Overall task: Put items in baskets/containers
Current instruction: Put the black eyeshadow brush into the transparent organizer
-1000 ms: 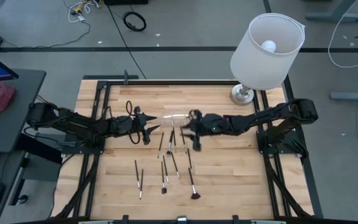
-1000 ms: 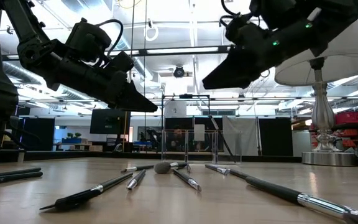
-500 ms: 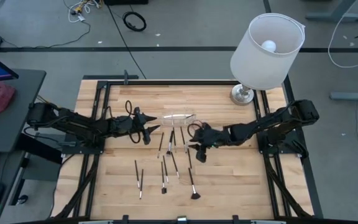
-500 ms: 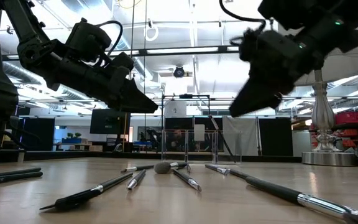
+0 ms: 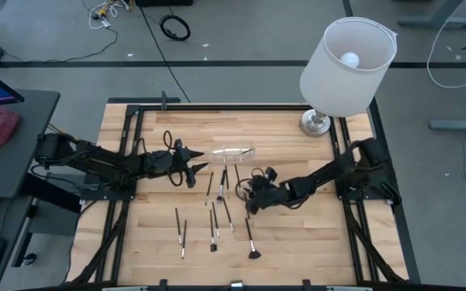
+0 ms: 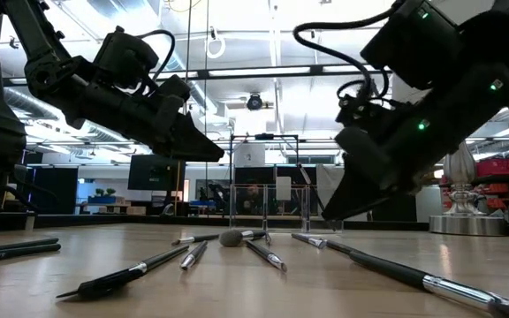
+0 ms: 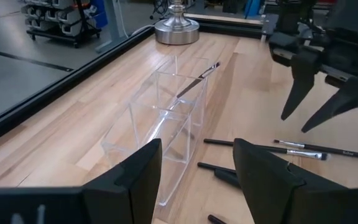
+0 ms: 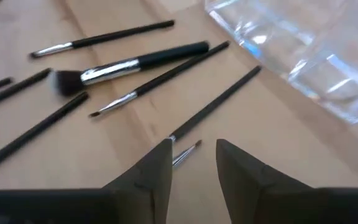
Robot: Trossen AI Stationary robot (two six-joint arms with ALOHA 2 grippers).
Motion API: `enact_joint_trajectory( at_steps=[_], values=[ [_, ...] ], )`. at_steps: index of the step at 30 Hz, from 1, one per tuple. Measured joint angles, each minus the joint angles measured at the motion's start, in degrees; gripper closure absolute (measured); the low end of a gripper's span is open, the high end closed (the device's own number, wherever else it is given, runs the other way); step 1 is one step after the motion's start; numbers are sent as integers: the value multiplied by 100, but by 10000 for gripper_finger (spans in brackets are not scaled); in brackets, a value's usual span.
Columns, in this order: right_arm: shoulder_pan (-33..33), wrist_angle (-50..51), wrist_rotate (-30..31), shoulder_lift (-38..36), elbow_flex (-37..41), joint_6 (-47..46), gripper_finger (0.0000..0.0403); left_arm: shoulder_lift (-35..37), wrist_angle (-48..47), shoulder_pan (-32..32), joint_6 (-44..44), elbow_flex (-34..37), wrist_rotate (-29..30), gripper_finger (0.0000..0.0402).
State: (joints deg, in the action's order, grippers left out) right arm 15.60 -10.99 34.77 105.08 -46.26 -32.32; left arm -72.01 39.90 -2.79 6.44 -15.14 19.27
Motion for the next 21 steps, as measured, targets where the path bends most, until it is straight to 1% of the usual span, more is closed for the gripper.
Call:
enact_joint_trajectory(
  at_steps=[2,11,21],
  values=[
    [7,-2,78,74,-94,-32,276,0,-11,2,0,0,-2,197],
    [9,135,-126,153,-168,-740,276,0,-112,0,-4,0,0,197],
    [17,-8,-288,495,-162,-927,275,0,-264,0,-4,-2,3,197]
  ],
)
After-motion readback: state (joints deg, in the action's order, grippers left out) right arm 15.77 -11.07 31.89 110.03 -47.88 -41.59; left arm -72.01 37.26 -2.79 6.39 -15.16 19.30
